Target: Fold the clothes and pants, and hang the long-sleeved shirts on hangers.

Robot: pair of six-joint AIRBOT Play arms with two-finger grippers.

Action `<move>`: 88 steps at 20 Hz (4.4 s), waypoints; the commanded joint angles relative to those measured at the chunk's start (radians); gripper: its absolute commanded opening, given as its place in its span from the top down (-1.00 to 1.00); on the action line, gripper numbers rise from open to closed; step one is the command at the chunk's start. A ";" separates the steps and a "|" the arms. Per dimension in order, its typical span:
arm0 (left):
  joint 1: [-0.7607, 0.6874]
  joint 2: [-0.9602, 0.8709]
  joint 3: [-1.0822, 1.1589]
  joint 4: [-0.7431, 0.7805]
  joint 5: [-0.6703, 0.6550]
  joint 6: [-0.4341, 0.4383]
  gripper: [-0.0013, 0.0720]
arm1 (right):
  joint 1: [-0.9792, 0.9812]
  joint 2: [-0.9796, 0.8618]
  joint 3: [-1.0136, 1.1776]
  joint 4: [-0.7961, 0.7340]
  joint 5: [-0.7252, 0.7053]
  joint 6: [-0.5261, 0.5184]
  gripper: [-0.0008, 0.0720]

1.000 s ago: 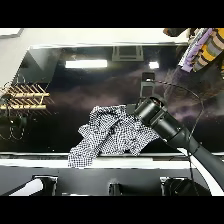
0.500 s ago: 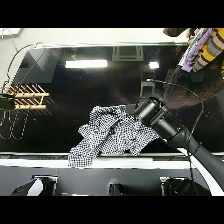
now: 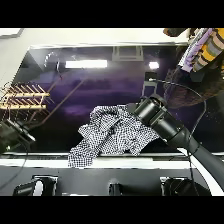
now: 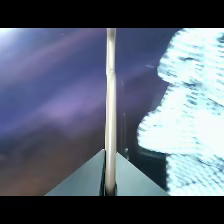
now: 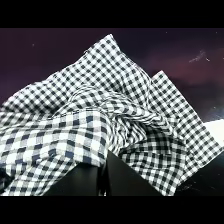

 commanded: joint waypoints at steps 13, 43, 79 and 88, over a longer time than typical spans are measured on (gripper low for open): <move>-0.043 0.320 -0.215 -0.265 -0.234 -0.129 0.91 | -0.169 -0.022 0.000 0.040 -0.013 0.205 0.89; -0.363 -0.113 -0.270 -0.259 0.072 0.130 0.91 | -0.289 0.063 0.001 0.330 -0.052 -0.021 0.89; -0.797 -0.789 0.095 -0.433 0.392 0.409 0.91 | -0.184 0.083 0.299 0.367 0.172 -0.319 0.89; -0.808 -0.824 0.106 -0.369 0.384 0.365 0.91 | -0.126 0.092 0.397 0.163 0.288 -0.327 0.89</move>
